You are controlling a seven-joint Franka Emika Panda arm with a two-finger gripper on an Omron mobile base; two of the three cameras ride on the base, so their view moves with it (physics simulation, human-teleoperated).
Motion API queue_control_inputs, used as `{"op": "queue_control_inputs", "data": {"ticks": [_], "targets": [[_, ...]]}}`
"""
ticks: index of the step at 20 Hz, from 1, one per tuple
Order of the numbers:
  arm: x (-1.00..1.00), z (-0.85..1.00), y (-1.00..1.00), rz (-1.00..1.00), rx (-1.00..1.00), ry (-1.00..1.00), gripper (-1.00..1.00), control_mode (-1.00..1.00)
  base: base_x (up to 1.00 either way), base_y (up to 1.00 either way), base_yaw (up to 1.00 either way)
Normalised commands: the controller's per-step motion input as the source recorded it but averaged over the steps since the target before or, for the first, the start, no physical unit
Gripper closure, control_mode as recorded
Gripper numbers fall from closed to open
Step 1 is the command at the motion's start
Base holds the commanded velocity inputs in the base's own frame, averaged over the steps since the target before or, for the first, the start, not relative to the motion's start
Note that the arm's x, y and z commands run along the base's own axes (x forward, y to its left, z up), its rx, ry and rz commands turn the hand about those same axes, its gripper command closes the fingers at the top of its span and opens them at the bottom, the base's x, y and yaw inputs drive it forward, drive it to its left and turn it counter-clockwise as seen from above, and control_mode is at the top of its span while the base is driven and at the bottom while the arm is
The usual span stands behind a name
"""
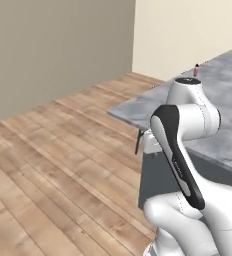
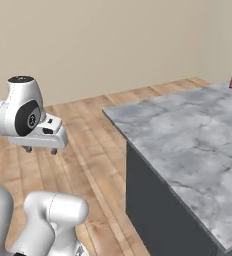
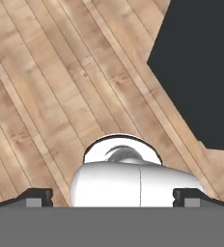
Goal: Place the large bottle from the dining counter next to the other large bottle outside the sink, and place the small bottle from the dining counter next to the other small bottle inside the sink.
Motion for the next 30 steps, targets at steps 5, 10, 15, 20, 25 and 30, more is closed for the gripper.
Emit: {"op": "queue_control_inputs", "data": {"ticks": [5, 10, 15, 20, 25, 30], "targets": [[0.00, 0.00, 0.00, 0.00, 0.00, 0.00, -1.00, 1.00, 0.95, 1.00, -0.30], [0.00, 0.00, 0.00, 0.00, 0.00, 0.00, -1.00, 1.00, 0.96, 1.00, -0.30], [0.00, 0.00, 0.00, 0.00, 0.00, 0.00, -1.00, 1.00, 0.97, 1.00, -0.30], [0.00, 0.00, 0.00, 0.00, 0.00, 0.00, -1.00, 1.00, 1.00, 1.00, -0.31], [0.00, 0.00, 0.00, 0.00, 0.00, 0.00, -1.00, 1.00, 1.00, 1.00, -0.34], [0.00, 0.00, 0.00, 0.00, 0.00, 0.00, -1.00, 1.00, 1.00, 1.00, -0.42]]}}
